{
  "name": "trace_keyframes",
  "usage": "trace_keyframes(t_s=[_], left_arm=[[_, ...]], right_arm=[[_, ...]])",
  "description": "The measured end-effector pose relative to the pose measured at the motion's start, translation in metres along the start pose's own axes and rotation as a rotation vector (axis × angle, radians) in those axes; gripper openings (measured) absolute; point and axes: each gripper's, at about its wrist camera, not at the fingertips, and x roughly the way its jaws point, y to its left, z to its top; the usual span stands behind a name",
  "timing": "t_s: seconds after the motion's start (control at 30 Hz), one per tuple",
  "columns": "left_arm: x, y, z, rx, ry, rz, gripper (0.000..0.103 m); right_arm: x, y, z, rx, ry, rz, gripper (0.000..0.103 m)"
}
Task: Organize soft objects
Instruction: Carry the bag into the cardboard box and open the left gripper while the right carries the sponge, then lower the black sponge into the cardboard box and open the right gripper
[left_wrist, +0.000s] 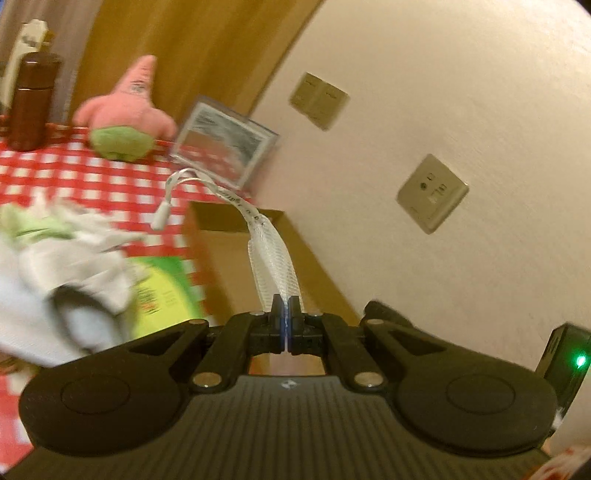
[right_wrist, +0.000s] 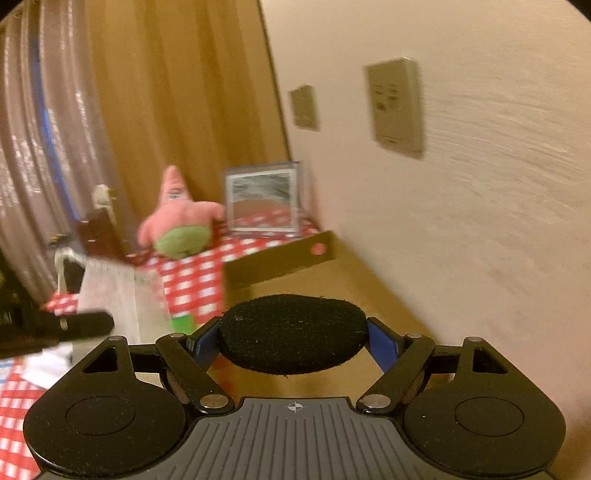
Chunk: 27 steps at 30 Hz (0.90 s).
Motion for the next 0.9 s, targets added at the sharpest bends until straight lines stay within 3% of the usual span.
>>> trace_keyframes(t_s=[0.27, 0.37, 0.43, 0.77, 0.83, 0.9], left_arm=[[0.083, -0.025, 0.011, 0.042, 0.052, -0.065, 0.001], [0.111, -0.024, 0.011, 0.042, 0.093, -0.053, 0.032], [0.123, -0.020, 0.010, 0.057, 0.110, -0.017, 0.032], [0.104, 0.008, 0.009, 0.090, 0.083, 0.076, 0.034], [0.096, 0.010, 0.011, 0.099, 0.069, 0.087, 0.037], [0.088, 0.010, 0.011, 0.114, 0.058, 0.101, 0.045]], right_arm=[[0.028, -0.038, -0.005, 0.012, 0.031, -0.069, 0.080], [0.039, -0.046, -0.009, 0.024, 0.047, -0.082, 0.080], [0.046, -0.049, -0.011, 0.033, 0.060, -0.081, 0.080], [0.075, -0.046, -0.014, 0.030, 0.089, -0.034, 0.081], [0.080, -0.048, -0.012, 0.055, 0.079, 0.016, 0.084], [0.083, -0.049, -0.009, 0.067, 0.078, 0.012, 0.086]])
